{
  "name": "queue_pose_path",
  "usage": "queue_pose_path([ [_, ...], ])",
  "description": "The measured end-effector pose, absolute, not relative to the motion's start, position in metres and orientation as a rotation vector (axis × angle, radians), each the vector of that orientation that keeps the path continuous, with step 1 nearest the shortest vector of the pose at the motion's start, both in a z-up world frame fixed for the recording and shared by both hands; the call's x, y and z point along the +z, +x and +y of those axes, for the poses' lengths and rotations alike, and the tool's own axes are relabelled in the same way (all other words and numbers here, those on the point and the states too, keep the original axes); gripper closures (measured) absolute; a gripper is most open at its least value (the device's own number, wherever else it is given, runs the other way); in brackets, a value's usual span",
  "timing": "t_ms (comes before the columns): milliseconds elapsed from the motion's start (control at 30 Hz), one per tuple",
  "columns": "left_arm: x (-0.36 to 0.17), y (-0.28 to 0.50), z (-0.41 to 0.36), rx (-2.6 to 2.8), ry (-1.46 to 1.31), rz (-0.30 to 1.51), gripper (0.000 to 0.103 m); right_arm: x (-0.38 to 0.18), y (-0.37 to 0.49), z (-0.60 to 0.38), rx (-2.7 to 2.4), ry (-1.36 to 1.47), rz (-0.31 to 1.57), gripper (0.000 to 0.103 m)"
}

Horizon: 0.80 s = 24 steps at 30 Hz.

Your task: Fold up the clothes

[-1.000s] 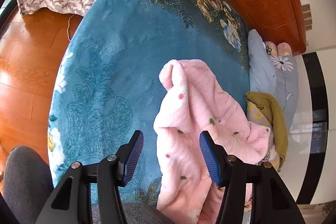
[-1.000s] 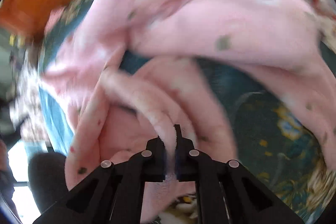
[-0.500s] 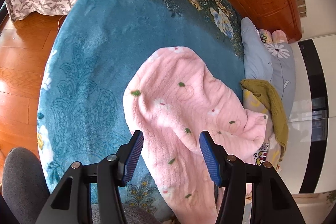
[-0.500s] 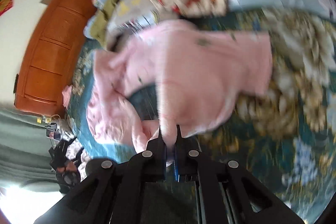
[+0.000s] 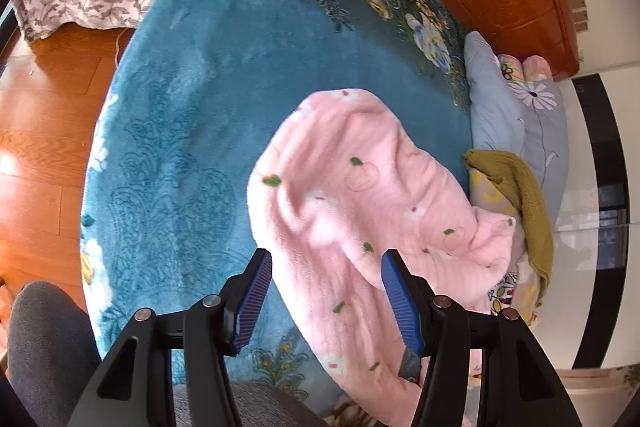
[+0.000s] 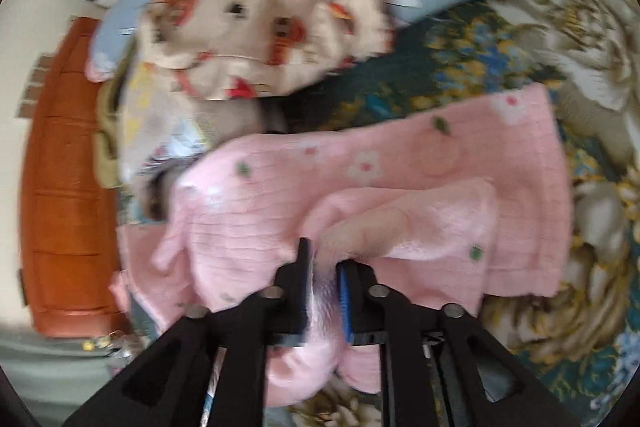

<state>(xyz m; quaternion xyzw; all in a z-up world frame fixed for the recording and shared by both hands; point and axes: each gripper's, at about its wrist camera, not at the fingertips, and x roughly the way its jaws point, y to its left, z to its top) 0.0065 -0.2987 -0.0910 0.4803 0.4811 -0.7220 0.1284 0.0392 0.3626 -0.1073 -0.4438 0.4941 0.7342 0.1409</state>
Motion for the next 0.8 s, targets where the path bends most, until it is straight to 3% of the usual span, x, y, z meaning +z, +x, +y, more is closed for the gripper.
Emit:
queue_pose_path([
  [33,-0.094,0.006,-0.300,-2.089,1.400,1.407,0.040,-0.100,0.045,0.362,2.190,-1.251,1.434,0.048],
  [100,-0.099,0.005,-0.302,-2.076,1.407,1.404,0.040,-0.088,0.060,0.363,2.282,-1.203,1.409,0.040],
  [233,-0.104,0.001,-0.302,-2.061,1.422,1.386,0.040,-0.096,0.117,0.369,2.212,-1.155,1.266,0.040],
  [367,-0.105,-0.004,-0.296,-2.060,1.455,1.363,0.040,-0.156,0.159,0.360,2.013,-1.297,1.313,0.040],
  [667,-0.097,-0.001,-0.292,-2.096,1.473,1.337,0.039,-0.189,0.117,0.315,1.945,-1.398,1.229,0.041],
  [700,-0.099,0.001,-0.295,-2.088,1.471,1.342,0.039,-0.186,0.111,0.311,1.936,-1.409,1.189,0.062],
  [733,-0.100,0.002,-0.297,-2.080,1.469,1.345,0.039,-0.182,0.108,0.309,1.938,-1.426,1.164,0.095],
  [800,-0.101,0.003,-0.303,-2.071,1.464,1.343,0.039,-0.174,0.102,0.305,1.944,-1.455,1.116,0.097],
])
